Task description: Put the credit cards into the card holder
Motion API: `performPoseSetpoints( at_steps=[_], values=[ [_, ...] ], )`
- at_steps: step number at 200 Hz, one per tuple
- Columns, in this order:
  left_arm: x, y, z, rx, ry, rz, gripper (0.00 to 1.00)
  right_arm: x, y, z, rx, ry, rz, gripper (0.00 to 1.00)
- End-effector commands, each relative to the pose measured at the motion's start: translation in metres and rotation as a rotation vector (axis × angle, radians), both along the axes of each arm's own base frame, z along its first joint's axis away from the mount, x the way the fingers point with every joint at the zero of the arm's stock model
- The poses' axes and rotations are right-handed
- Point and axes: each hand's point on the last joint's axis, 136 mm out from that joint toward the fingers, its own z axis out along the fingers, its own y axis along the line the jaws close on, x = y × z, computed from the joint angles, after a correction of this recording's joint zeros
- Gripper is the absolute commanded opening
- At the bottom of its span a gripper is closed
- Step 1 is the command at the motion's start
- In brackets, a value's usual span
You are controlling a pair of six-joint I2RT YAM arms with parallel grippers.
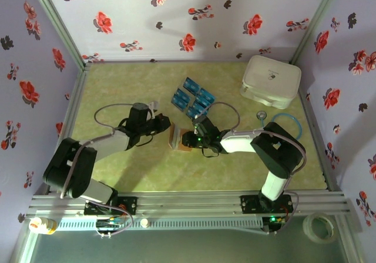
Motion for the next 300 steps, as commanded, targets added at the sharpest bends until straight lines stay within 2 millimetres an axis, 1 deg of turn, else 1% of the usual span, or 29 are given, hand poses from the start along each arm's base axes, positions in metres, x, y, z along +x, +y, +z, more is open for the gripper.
performPoseSetpoints(
  at_steps=[1,10,39,59,91,110,122,148,164,182,207,229,243,259,273,297,300],
  values=[
    [0.002,-0.008,-0.001,-0.053,0.005,-0.002,0.0,-0.005,-0.012,-0.021,-0.061,0.052,-0.029,0.32],
    [0.001,-0.007,-0.005,-0.045,0.013,0.005,0.0,-0.005,-0.013,-0.019,-0.062,0.049,-0.028,0.32],
    [0.004,-0.002,-0.008,-0.032,0.014,0.03,0.0,-0.003,-0.016,-0.015,-0.069,0.045,-0.032,0.33],
    [0.005,0.004,-0.01,0.003,0.013,0.052,0.0,-0.001,-0.024,-0.008,-0.071,0.038,-0.043,0.34],
    [0.004,0.017,-0.012,0.072,0.006,0.076,0.0,0.003,-0.04,0.016,-0.082,-0.001,-0.054,0.38],
    [0.003,0.02,-0.013,0.097,0.008,0.078,0.0,0.007,-0.05,0.03,-0.1,-0.032,-0.063,0.41],
    [0.003,0.022,-0.015,0.108,0.01,0.077,0.0,0.009,-0.058,0.036,-0.116,-0.047,-0.072,0.42],
    [0.002,0.023,-0.016,0.114,0.012,0.077,0.0,0.014,-0.071,0.037,-0.139,-0.05,-0.094,0.43],
    [0.002,0.023,-0.016,0.115,0.011,0.077,0.0,0.015,-0.074,0.036,-0.143,-0.048,-0.097,0.42],
    [0.001,0.023,-0.017,0.117,0.01,0.074,0.0,0.016,-0.07,0.042,-0.13,-0.049,-0.083,0.42],
    [0.001,0.023,-0.019,0.13,0.009,0.063,0.0,0.016,-0.059,0.056,-0.096,-0.069,-0.062,0.4],
    [0.001,0.025,-0.022,0.15,0.016,0.057,0.0,0.013,-0.044,0.065,-0.076,-0.085,-0.032,0.38],
    [0.002,0.025,-0.024,0.166,0.019,0.049,0.0,0.011,-0.031,0.07,-0.06,-0.092,-0.006,0.38],
    [0.004,0.027,-0.027,0.19,0.029,0.038,0.0,0.01,-0.018,0.07,-0.043,-0.089,0.023,0.37],
    [0.007,0.027,-0.027,0.205,0.029,0.03,0.0,0.013,-0.009,0.063,-0.038,-0.08,0.043,0.35],
    [0.013,0.032,-0.028,0.275,0.033,0.029,0.0,0.017,-0.007,0.047,-0.058,-0.072,0.044,0.32],
    [0.013,0.034,-0.028,0.288,0.036,0.031,0.02,0.017,-0.007,0.046,-0.06,-0.072,0.042,0.32]
  ],
)
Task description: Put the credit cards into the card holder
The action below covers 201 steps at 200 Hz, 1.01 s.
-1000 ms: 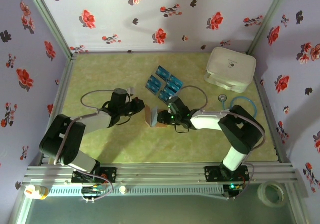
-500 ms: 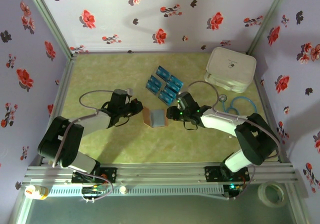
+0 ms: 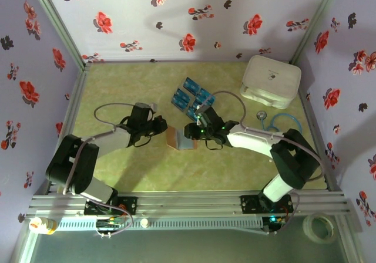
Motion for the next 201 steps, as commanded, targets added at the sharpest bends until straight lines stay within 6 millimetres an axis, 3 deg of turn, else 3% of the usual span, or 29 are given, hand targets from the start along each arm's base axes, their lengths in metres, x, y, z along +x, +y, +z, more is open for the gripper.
performPoseSetpoints(
  at_steps=[1,19,58,111,136,201],
  values=[
    [0.008,0.011,-0.003,0.108,0.001,-0.004,0.02,0.004,0.006,-0.012,-0.012,-0.005,0.021,0.32],
    [0.011,0.016,-0.003,0.166,0.015,-0.005,0.19,0.003,0.005,-0.024,-0.023,0.009,0.019,0.31],
    [0.008,0.028,-0.01,0.283,0.042,-0.025,0.35,-0.001,0.004,-0.04,-0.015,0.035,0.01,0.3],
    [0.0,0.048,-0.02,0.443,0.083,-0.018,0.37,-0.006,-0.001,-0.057,-0.022,0.067,-0.008,0.29],
    [-0.001,0.051,-0.022,0.5,0.084,-0.018,0.42,-0.007,-0.002,-0.063,-0.028,0.079,-0.012,0.28],
    [0.001,0.061,-0.037,0.722,0.111,-0.029,0.43,-0.013,-0.01,-0.076,-0.034,0.107,-0.045,0.27]
  ],
)
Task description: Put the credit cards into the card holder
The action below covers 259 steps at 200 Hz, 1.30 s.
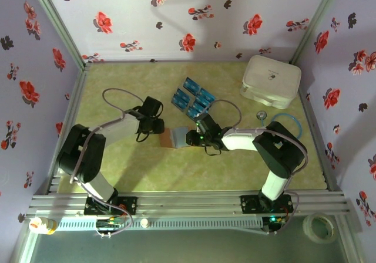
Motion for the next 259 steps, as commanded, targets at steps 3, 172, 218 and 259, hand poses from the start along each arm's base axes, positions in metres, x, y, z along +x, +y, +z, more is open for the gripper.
performPoseSetpoints(
  at_steps=[3,172,218,259],
  values=[
    [0.0,0.015,-0.006,0.165,0.015,-0.009,0.43,-0.007,-0.006,-0.015,-0.012,0.043,-0.024,0.27],
    [-0.008,-0.103,0.13,-0.493,-0.122,-0.085,0.62,-0.009,-0.009,-0.024,-0.015,0.062,-0.038,0.27],
    [-0.032,-0.104,0.077,-0.559,-0.021,-0.004,0.62,-0.011,-0.01,-0.028,-0.016,0.069,-0.043,0.27],
    [-0.052,-0.089,0.034,-0.517,0.048,0.013,0.62,-0.011,-0.011,-0.028,-0.018,0.068,-0.048,0.27]
  ],
)
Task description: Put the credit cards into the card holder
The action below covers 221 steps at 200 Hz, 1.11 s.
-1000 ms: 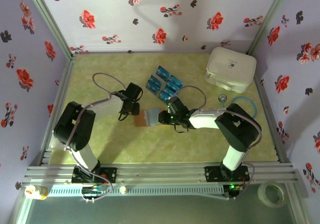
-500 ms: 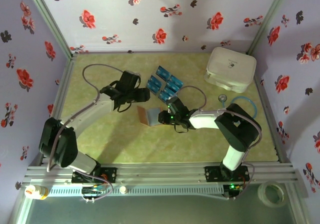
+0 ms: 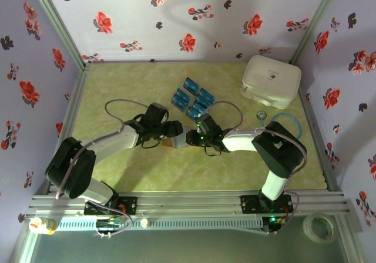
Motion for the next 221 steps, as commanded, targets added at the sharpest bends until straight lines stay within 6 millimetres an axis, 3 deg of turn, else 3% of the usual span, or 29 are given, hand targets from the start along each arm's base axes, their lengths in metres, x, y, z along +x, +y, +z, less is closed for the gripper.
performPoseSetpoints(
  at_steps=[1,61,150,179,221],
  values=[
    [-0.004,-0.003,-0.006,-0.038,0.01,0.006,0.62,-0.013,-0.013,-0.027,-0.056,0.075,-0.02,0.27],
    [0.002,0.012,-0.034,0.058,-0.018,-0.004,0.62,-0.016,-0.017,-0.035,-0.059,0.102,-0.042,0.27],
    [0.019,0.03,-0.041,0.115,-0.074,-0.034,0.62,-0.019,-0.007,-0.033,-0.029,0.116,-0.063,0.26],
    [0.017,0.03,-0.038,0.111,-0.085,-0.042,0.62,-0.014,0.001,-0.018,-0.012,0.103,-0.049,0.28],
    [0.018,0.03,-0.035,0.104,-0.101,-0.046,0.62,-0.003,0.007,0.023,-0.012,0.035,-0.014,0.32]
  ],
)
